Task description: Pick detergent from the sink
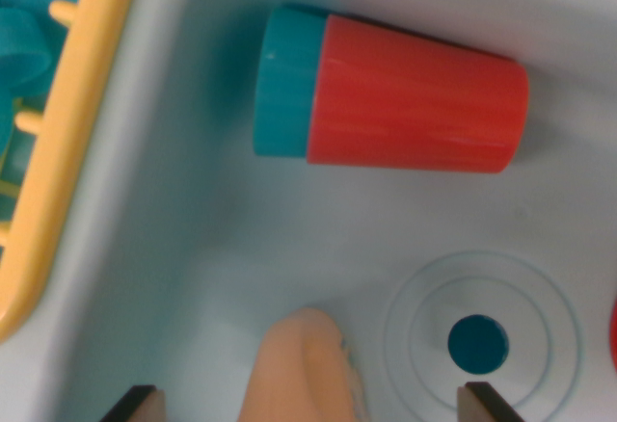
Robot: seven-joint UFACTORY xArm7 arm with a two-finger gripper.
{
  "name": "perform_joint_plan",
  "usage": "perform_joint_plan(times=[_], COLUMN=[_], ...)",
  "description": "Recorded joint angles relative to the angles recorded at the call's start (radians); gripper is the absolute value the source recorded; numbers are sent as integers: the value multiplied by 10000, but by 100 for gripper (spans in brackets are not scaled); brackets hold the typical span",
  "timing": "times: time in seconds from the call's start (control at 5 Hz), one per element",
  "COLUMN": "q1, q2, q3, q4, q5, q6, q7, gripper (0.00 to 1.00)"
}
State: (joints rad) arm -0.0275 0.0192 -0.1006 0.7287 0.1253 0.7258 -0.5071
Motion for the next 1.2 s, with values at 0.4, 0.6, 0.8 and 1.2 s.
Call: perform_joint_plan(times=[0.4,0.6,0.8,1.2], q1=[0,0,0,0], q2=[0,0,0,0], q3=[0,0,0,0], q4=[0,0,0,0], q5=[0,0,0,0], q6=[0,0,0,0], q7=[0,0,0,0], gripper=[0,0,100,100])
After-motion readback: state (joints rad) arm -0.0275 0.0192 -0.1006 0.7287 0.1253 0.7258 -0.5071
